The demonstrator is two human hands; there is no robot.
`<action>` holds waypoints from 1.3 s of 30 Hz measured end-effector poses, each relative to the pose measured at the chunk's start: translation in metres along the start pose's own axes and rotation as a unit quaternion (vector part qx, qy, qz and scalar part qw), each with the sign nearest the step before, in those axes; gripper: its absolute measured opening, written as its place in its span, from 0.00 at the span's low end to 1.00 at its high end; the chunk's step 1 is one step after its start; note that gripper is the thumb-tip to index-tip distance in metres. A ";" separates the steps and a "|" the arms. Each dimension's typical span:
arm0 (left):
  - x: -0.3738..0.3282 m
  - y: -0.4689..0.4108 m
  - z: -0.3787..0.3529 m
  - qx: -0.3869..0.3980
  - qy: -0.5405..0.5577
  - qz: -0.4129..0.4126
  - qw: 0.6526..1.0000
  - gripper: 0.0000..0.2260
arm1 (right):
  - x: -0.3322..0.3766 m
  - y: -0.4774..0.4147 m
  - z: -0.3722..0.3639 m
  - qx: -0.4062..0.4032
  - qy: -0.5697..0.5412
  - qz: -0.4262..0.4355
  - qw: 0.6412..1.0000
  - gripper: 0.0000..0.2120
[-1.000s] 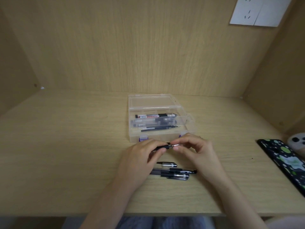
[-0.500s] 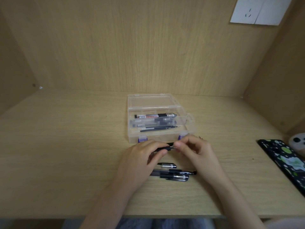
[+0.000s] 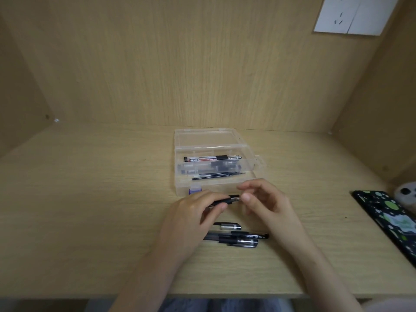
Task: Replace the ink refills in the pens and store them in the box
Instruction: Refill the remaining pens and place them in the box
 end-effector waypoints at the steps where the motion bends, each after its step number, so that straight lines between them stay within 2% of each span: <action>1: 0.000 0.000 0.000 -0.001 -0.001 -0.001 1.000 0.15 | -0.001 0.000 -0.001 0.008 -0.003 -0.002 1.000 0.04; 12: -0.001 -0.001 0.001 -0.008 -0.008 -0.007 1.000 0.14 | -0.005 0.000 0.000 0.001 0.024 -0.025 0.999 0.03; 16: -0.003 -0.001 0.002 -0.021 -0.012 -0.013 1.000 0.15 | -0.003 0.000 0.002 -0.014 0.066 -0.019 0.998 0.07; 19: 0.001 -0.001 0.009 -0.060 0.014 0.024 0.998 0.13 | 0.000 0.001 0.005 -0.020 0.047 -0.006 0.999 0.14; 22: 0.003 0.000 0.013 -0.085 0.031 0.046 0.995 0.12 | -0.005 0.000 0.001 0.036 0.110 -0.018 0.993 0.07; 25: 0.003 0.000 0.013 -0.092 0.034 0.040 0.994 0.09 | -0.015 0.002 -0.006 0.126 0.183 -0.033 0.975 0.08; 31: 0.004 0.000 0.010 -0.077 0.037 0.041 0.996 0.08 | -0.016 0.000 -0.008 0.143 0.200 -0.038 0.968 0.08; 33: 0.004 -0.001 0.010 -0.076 0.028 0.040 0.996 0.09 | -0.011 -0.001 -0.008 0.119 0.204 -0.017 0.971 0.07; 36: 0.005 -0.001 0.009 -0.074 0.007 0.037 0.997 0.12 | -0.002 -0.003 0.005 0.008 0.109 0.003 0.994 0.06; 39: 0.007 -0.001 0.010 -0.076 0.005 0.041 0.996 0.15 | 0.003 -0.002 0.010 -0.033 0.057 0.029 0.997 0.07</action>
Point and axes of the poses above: each hand's wrist, its own y-axis away from the middle knuckle, its own z-axis out of the back of the hand, x = y × z, the point moved 5 cm from there along -y, towards the middle knuckle, and after that the axes turned 13 degrees about -y, right-handed, at the moved point
